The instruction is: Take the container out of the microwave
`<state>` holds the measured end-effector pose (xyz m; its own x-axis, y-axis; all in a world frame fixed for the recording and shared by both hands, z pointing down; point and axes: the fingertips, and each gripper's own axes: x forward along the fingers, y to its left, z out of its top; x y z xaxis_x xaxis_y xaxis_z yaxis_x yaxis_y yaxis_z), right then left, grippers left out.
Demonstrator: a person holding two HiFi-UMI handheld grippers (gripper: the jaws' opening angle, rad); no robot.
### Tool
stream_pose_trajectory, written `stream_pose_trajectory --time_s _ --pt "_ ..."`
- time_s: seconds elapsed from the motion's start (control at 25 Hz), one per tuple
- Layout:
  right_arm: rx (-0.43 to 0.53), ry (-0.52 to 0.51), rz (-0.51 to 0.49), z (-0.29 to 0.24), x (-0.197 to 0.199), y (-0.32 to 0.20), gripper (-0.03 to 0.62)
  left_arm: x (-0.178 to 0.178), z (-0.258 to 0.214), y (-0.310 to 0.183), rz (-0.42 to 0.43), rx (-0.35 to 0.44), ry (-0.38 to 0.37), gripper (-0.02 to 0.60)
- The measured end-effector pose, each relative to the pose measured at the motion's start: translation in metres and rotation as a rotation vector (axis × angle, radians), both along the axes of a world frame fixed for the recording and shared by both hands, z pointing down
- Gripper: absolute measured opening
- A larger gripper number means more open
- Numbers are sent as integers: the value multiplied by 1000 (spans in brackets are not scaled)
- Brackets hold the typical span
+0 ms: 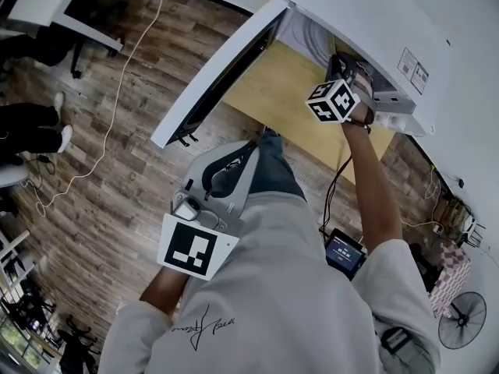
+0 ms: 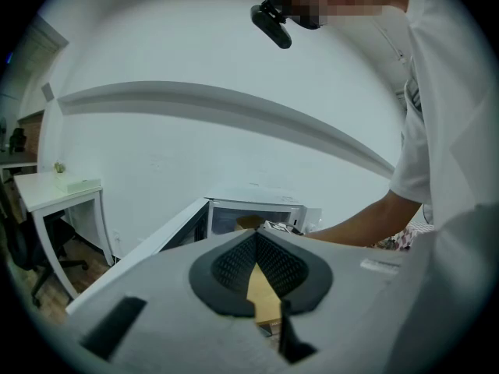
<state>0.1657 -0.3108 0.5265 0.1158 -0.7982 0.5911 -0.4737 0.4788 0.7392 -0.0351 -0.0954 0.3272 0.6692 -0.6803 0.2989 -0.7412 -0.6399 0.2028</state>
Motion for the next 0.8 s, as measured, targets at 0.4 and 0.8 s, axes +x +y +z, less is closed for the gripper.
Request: stream_pose_trajectory --time_s 0.4,0.8 --pt "-21 -63 -16 -6 -14 30 57 0 -5 1 19 19 8 -3" --pt "-61 -96 -27 -10 -30 60 55 -8 -10 4 13 35 22 -3"
